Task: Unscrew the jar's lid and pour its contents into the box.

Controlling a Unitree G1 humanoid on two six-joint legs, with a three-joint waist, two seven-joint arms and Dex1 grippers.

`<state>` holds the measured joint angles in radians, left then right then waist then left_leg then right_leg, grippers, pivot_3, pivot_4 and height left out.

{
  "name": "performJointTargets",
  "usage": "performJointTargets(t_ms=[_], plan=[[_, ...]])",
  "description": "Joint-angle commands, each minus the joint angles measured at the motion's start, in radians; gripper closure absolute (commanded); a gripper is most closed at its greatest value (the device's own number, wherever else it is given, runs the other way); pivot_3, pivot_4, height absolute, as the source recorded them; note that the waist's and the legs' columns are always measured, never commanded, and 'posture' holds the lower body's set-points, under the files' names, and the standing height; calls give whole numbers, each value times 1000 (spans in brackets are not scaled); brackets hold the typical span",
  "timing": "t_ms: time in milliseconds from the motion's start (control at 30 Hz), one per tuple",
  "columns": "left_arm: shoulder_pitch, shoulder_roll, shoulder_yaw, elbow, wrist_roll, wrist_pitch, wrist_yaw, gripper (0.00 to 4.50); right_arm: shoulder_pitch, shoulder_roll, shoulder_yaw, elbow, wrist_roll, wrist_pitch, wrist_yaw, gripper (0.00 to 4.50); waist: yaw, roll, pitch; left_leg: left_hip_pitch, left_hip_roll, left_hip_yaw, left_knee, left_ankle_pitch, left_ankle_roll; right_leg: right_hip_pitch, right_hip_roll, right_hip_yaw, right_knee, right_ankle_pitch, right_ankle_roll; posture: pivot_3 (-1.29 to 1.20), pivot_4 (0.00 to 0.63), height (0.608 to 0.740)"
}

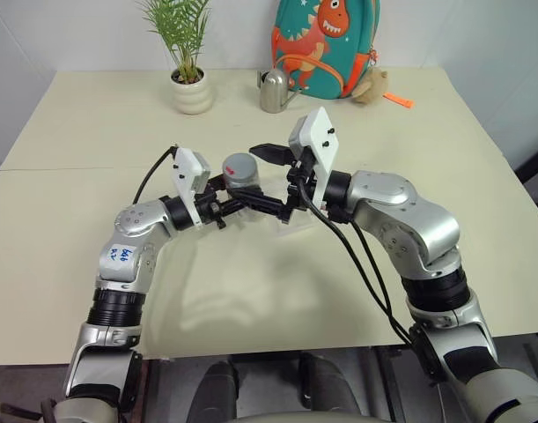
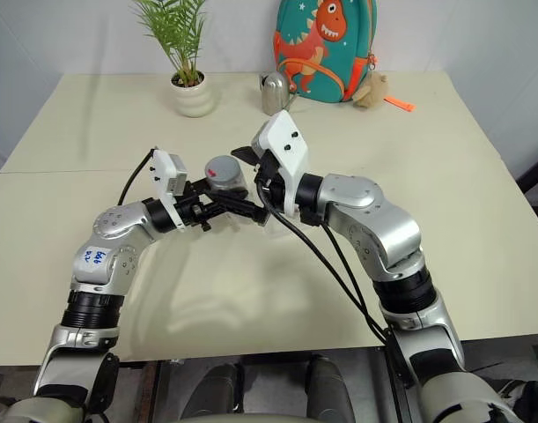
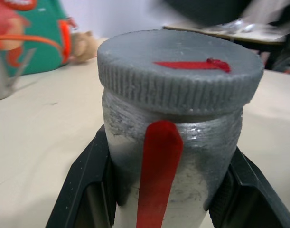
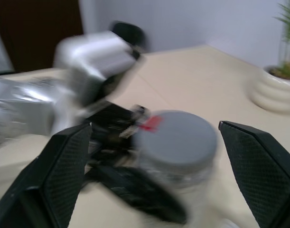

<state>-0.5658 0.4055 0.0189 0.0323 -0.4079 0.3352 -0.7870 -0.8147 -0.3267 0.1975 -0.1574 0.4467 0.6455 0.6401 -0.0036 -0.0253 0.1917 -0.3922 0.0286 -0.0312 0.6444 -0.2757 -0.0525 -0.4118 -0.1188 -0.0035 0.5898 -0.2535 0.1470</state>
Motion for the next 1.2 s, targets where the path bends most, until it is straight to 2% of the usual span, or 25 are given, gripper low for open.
performJointTargets(t_ms=[33,433,533,667,733,833,967,1100,1200], plan=[[-6,-1,11,-57,-21,9,2,2583,-36,17,-37,21,-20,-57,0,0,-3,0,0,0,1,0,0,0,0,0,1,0,0,0,0,0,150,740],[-18,5,23,-63,-20,20,4,2583,-19,42,-33,30,-24,-67,18,0,-1,0,0,1,2,0,-1,0,0,-1,2,0,1,-1,-2,0,150,740],[-25,4,24,-64,-22,23,4,2583,-20,42,-25,31,-24,-65,32,566,-1,0,0,1,2,0,-1,0,0,-1,2,0,1,-1,-2,0,150,740],[-30,1,24,-69,-25,27,3,2583,-21,45,-24,30,-13,-54,61,1825,-1,0,0,1,2,0,-1,0,0,-1,2,0,1,-1,-2,0,150,740],[-32,1,26,-72,-32,30,-1,2583,-21,45,-26,27,-4,-48,72,1981,-1,0,0,1,2,0,-1,0,0,-1,2,0,1,-1,-2,0,150,740],[-39,6,32,-67,-48,24,-30,2583,-13,24,-30,7,28,-57,144,1981,-1,0,0,1,2,0,-1,0,0,-1,2,0,1,-1,-2,0,150,740],[-58,53,24,-40,-88,6,-184,2583,-37,-60,-29,6,82,-57,335,1981,-1,0,0,1,2,0,-1,0,0,0,2,0,0,-1,-2,0,150,740],[-93,124,10,14,-129,-14,-405,2583,-140,-137,-25,88,137,-15,541,1981,-2,1,1,1,2,0,-1,0,0,-1,2,0,1,-1,-2,0,150,740],[-120,158,-12,37,-131,-27,-512,2583,-221,-165,-17,169,142,-15,648,1981,-7,2,1,1,3,0,0,0,0,-1,3,0,1,-1,-2,0,150,740]])
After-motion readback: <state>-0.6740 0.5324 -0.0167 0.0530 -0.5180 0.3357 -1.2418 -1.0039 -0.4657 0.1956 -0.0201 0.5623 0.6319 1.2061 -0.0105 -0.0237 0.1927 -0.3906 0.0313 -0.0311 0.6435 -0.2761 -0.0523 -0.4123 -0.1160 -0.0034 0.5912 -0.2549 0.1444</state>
